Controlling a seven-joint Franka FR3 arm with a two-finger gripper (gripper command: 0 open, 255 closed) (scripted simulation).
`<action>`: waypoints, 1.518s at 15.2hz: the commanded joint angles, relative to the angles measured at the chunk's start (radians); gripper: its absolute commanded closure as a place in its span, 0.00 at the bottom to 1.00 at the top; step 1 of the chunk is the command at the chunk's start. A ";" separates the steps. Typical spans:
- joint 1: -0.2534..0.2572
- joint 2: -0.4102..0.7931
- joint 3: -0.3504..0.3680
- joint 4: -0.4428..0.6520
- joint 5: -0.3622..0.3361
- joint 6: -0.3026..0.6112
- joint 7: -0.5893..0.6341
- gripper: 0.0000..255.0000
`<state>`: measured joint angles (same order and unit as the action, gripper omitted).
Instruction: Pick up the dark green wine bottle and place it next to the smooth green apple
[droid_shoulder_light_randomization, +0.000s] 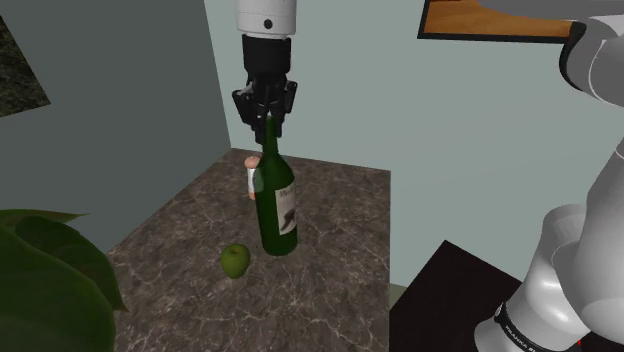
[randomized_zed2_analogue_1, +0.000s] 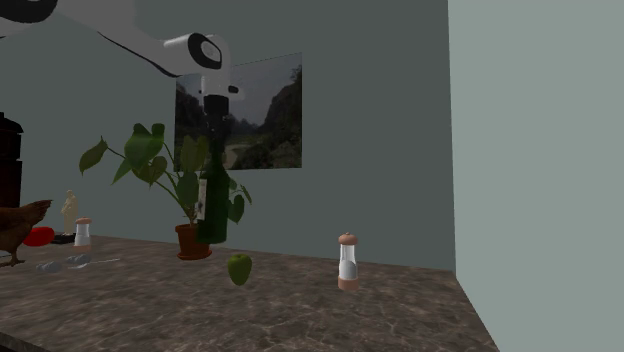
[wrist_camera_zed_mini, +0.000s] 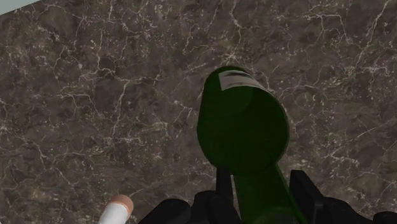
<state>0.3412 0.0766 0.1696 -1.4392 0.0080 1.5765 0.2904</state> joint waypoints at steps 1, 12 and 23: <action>0.028 0.045 0.022 0.052 -0.013 -0.006 0.050 1.00; 0.023 0.004 0.019 -0.151 -0.004 0.156 0.043 1.00; 0.022 -0.004 0.018 -0.309 -0.003 0.306 0.040 1.00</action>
<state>0.3625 0.0681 0.1873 -1.7433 0.0064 1.8727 0.3288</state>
